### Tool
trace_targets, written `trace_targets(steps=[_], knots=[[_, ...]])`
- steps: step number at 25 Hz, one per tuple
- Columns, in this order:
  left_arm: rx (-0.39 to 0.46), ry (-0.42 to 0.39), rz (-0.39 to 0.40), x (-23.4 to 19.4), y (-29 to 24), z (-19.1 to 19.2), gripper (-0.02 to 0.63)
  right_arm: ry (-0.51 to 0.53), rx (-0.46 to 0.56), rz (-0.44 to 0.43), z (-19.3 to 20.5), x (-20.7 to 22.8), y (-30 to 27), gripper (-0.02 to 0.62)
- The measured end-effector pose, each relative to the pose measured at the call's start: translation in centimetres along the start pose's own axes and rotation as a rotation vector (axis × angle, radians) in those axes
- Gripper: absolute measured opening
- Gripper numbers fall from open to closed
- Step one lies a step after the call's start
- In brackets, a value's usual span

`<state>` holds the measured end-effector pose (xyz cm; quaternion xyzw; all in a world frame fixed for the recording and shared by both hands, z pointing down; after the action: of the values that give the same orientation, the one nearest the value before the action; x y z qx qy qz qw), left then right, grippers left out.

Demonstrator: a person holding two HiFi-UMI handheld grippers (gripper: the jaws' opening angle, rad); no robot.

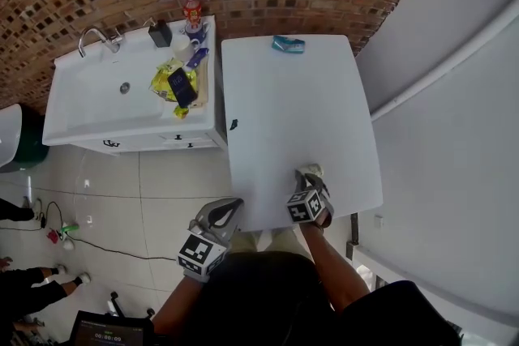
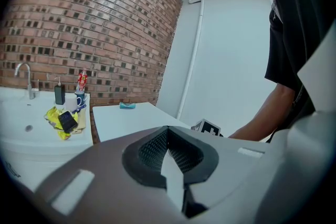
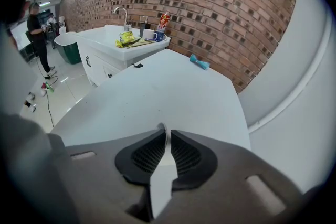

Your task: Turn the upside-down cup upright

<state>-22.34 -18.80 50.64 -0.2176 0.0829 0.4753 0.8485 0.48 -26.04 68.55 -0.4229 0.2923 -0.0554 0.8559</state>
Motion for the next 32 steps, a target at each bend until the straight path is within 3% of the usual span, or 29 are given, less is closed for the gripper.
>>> trace_targets(steps=[11,23,27,32], knots=[[0.012,-0.011,0.001,2.6,-1.6,0.2,0.015,-0.021,0.018,0.001,1.1,2.5,0.4,0.015],[0.012,-0.036,0.003,5.0,-4.8,-0.6,0.015,-0.137,0.037,-0.021,1.9,6.8,0.8,0.003],[0.009,-0.041,-0.002,5.5,-6.0,-0.7,0.015,-0.211,0.045,-0.056,2.3,8.2,1.1,0.003],[0.007,-0.037,-0.011,6.2,-7.1,-0.9,0.015,-0.336,0.072,-0.176,2.5,9.1,1.5,0.003]])
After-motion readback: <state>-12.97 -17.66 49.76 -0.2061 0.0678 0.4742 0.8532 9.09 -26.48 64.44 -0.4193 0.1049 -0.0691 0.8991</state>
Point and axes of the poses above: the fingertips, and each gripper's own axes: y backward along the fingers, x to its right, z out of its underside, the point moved 7 cm from there along y, backward along the fingers, and after that the axes turned 13 degrees about z, right-handed, at the moved point
